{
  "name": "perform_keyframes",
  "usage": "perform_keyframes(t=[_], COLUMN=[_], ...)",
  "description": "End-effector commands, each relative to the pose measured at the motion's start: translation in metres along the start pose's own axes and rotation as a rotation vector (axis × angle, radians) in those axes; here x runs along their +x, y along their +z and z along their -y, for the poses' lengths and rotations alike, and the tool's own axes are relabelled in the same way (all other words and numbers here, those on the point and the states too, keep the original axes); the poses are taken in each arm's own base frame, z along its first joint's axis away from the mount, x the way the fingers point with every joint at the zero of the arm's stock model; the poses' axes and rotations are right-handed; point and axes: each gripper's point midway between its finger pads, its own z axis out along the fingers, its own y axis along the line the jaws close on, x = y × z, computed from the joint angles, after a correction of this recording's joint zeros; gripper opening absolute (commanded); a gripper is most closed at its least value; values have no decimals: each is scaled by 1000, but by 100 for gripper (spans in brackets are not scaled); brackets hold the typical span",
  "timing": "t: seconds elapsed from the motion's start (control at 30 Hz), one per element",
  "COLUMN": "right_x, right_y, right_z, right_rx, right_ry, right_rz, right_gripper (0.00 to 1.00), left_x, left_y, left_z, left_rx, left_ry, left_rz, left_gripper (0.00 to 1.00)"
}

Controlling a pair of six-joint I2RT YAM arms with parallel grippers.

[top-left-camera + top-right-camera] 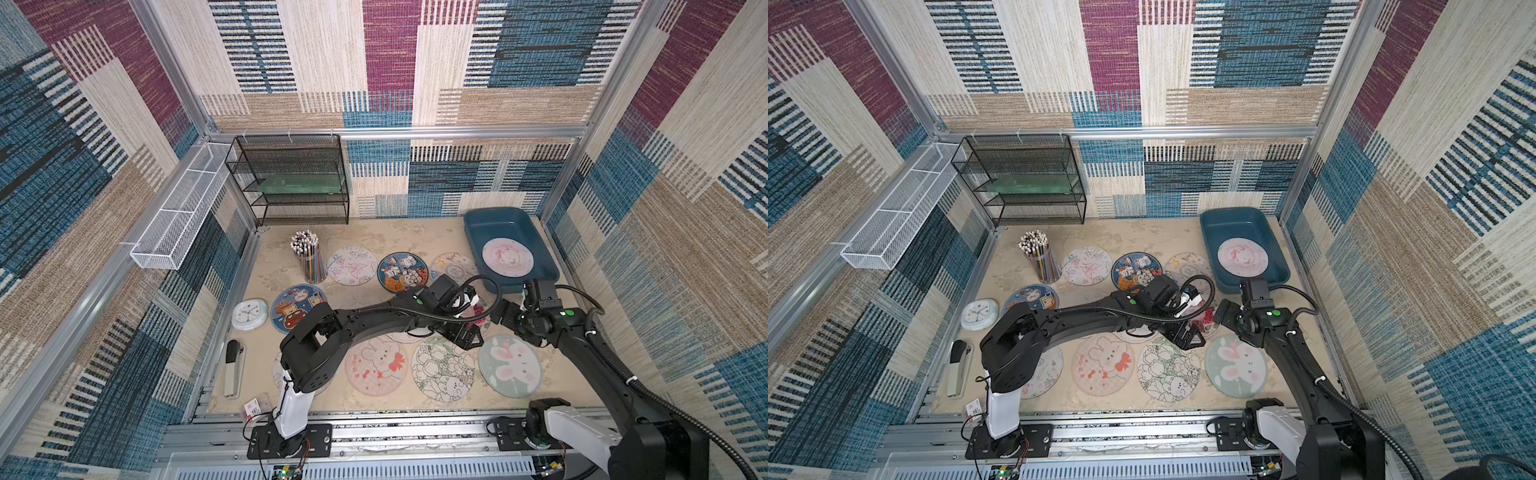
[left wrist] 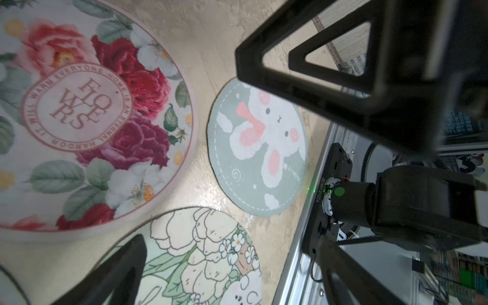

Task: Put the coasters into the storage box
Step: Pick up the coaster from the center of the board.

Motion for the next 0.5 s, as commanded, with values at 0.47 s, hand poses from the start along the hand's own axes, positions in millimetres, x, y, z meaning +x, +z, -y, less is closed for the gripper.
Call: perform_keyframes(t=[0.47], right_x=[28], right_y=[30], right_z=[34], right_rx=[-24], right_ry=[229], right_rz=[-24], right_gripper=[95], left_x=[30], left_y=[56], left_z=[27], left_rx=[95], left_ry=[145], left_rz=[-164], left_gripper=[97])
